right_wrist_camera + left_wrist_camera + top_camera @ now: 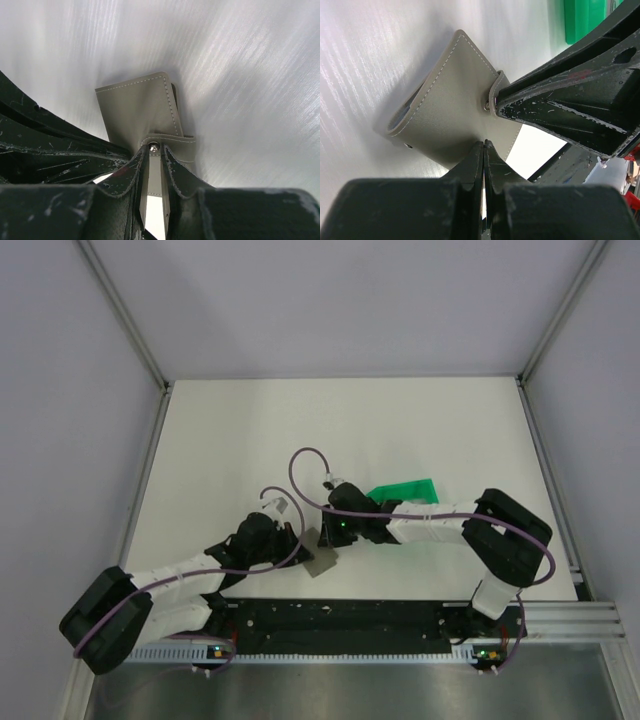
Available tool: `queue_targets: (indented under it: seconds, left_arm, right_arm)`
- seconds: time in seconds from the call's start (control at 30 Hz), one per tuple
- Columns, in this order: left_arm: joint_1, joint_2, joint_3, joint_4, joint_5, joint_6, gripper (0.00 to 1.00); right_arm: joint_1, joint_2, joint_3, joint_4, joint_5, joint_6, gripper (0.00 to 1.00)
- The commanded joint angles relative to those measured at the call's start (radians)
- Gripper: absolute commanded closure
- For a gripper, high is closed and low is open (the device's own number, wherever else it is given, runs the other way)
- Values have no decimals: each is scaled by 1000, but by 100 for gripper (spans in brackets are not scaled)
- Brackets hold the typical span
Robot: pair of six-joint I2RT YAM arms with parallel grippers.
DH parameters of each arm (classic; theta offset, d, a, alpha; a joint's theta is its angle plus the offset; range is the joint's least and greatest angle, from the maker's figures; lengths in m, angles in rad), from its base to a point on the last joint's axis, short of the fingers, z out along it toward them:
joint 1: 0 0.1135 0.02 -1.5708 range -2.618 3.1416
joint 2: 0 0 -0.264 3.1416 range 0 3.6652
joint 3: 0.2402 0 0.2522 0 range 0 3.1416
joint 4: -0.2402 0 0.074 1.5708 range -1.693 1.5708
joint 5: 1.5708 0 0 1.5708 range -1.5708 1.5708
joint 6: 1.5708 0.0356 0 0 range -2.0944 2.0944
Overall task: Put the credit cards into the card holder
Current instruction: Close the card holder at the center of the board.
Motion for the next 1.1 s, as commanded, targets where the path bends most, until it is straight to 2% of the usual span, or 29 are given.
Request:
queue_targets:
  seconds: [0.0,0.3,0.67,0.87,1.07]
  left_arm:
    - [-1,-13,-17,-12,-49,4,98]
    - [-1,-9,-17,-17,-60,1,98]
    - [-1,-16,12,-83,-130,-25,98]
    - [-3,-106,52,-132,-143,-2,87]
    - [-1,-135,75,-190,-158,21,73]
  right_arm:
    - [16,24,53,-26,93,-21,84]
    - [31,60,93,-75,102,-43,85]
    - [47,26,87,-79,76,-87,88]
    - [47,-95,50,-67,73,-110,84]
    - [42,-129,47,-78,99,-127,81]
